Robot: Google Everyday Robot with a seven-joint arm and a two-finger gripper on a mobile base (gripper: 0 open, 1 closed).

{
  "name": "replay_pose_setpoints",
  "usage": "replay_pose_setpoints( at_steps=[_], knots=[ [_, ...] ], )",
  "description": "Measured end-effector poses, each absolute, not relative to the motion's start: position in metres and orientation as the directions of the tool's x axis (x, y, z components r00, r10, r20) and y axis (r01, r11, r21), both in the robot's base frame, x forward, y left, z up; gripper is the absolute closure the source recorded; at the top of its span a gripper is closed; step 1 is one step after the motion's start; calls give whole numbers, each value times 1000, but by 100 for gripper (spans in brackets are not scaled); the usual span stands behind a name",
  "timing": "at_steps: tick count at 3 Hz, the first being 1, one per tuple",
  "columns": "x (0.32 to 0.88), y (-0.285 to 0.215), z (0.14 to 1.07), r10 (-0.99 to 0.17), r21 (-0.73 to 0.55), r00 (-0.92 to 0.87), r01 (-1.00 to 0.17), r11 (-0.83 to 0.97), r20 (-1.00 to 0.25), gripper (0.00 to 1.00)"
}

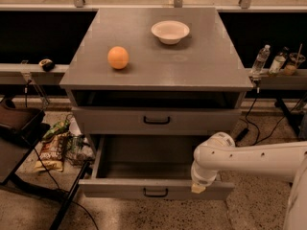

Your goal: Open middle drawer

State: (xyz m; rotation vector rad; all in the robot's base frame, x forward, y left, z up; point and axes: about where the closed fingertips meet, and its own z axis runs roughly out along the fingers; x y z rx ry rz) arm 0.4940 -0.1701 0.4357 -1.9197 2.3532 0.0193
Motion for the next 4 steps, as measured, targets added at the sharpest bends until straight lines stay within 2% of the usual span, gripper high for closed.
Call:
replay_pose_setpoints(
  at_steps=[3,4],
  knots=[
    [471,-171,436,-980,-32,-183,-982,186,-75,100],
    [442,-177,435,-982,1,-179,-984,179,-52,100]
  ],
)
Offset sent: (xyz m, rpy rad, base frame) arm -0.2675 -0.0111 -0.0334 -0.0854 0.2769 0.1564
